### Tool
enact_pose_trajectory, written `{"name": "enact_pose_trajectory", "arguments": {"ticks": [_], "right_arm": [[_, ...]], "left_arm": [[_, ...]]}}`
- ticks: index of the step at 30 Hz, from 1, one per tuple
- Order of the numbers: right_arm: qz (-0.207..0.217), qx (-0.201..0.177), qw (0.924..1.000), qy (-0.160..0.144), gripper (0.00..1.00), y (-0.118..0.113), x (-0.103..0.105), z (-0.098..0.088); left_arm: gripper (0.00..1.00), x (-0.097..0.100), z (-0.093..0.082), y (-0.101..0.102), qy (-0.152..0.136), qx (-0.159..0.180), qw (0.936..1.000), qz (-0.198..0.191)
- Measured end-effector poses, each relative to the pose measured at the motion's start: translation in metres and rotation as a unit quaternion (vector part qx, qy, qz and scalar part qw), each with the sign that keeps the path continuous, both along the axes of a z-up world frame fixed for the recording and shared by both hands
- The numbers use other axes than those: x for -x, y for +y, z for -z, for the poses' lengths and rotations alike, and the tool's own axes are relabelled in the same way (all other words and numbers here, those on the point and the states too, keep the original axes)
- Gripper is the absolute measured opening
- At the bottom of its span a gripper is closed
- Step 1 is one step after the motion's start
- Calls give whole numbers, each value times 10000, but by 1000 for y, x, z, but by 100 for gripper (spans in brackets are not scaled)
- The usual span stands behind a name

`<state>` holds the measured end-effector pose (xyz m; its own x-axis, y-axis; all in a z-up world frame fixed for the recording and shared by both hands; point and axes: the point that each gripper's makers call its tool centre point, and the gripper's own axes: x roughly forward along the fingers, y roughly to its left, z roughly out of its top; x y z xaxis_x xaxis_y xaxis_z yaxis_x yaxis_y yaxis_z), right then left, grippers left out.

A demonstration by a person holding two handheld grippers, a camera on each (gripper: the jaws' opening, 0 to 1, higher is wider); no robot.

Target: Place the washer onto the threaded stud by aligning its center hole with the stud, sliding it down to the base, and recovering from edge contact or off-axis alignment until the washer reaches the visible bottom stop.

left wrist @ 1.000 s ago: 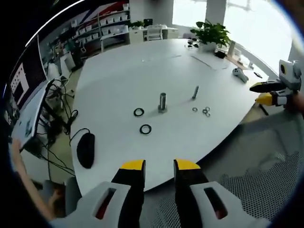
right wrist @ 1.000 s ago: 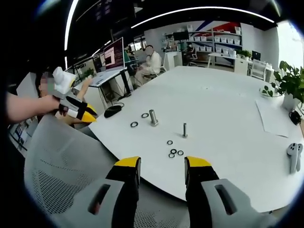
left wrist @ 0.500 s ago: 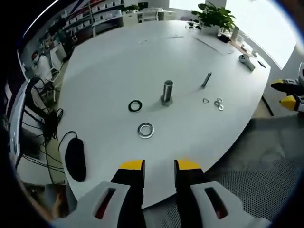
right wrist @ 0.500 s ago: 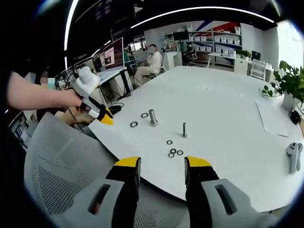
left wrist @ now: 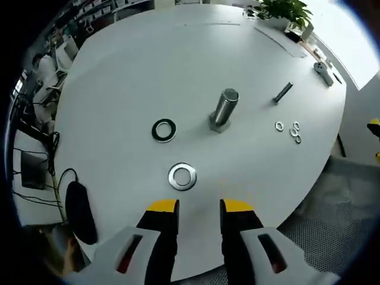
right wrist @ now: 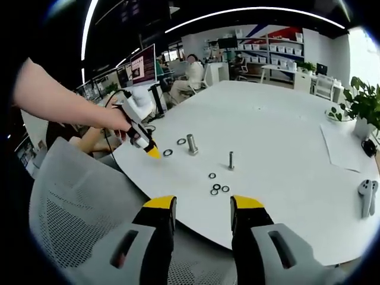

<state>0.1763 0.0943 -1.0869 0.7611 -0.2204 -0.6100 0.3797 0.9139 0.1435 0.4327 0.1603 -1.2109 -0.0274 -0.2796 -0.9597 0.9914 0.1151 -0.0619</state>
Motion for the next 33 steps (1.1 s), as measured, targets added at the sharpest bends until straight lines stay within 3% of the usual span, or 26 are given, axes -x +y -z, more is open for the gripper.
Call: {"name": "enact_pose_trajectory", "arguments": {"ticks": [6,10,12,14,18,24,26,28,30,33], "right_arm": [[3,7,10000,7,39,0,-1,0],[39,1,10000,-19,39,-2,0,-1],[53,-2,10000,-29,39,-2,0,-2],[46,-18,10000,-4,39,-1,0,-1],[48,18,10000,-1,39,-2,1,-1],[109,21,9999,13,38,-3,3,0],[99,38,9999,12,38,-4,2,-1],[141,62,9999,-16,38,-5,3,-2],[155,51,9999,-26,38,-6,3,-2],[147,69,9999,18,38,-6,4,0]], "left_arm": [[27,-23,24,-3,24,-319,9995,-11],[27,-22,25,1,-179,-500,9983,234],[27,-38,34,-7,-223,-485,9983,243],[27,-25,23,-6,-205,-458,9985,203],[27,-37,37,-15,-285,-576,9974,328],[25,-24,25,-19,-294,-485,9980,272],[25,-22,23,-19,-283,-550,9977,269],[25,-38,35,-25,-249,-692,9969,284],[25,-26,26,-22,-234,-799,9963,220],[25,-29,28,-21,-227,-864,9959,106]]}}
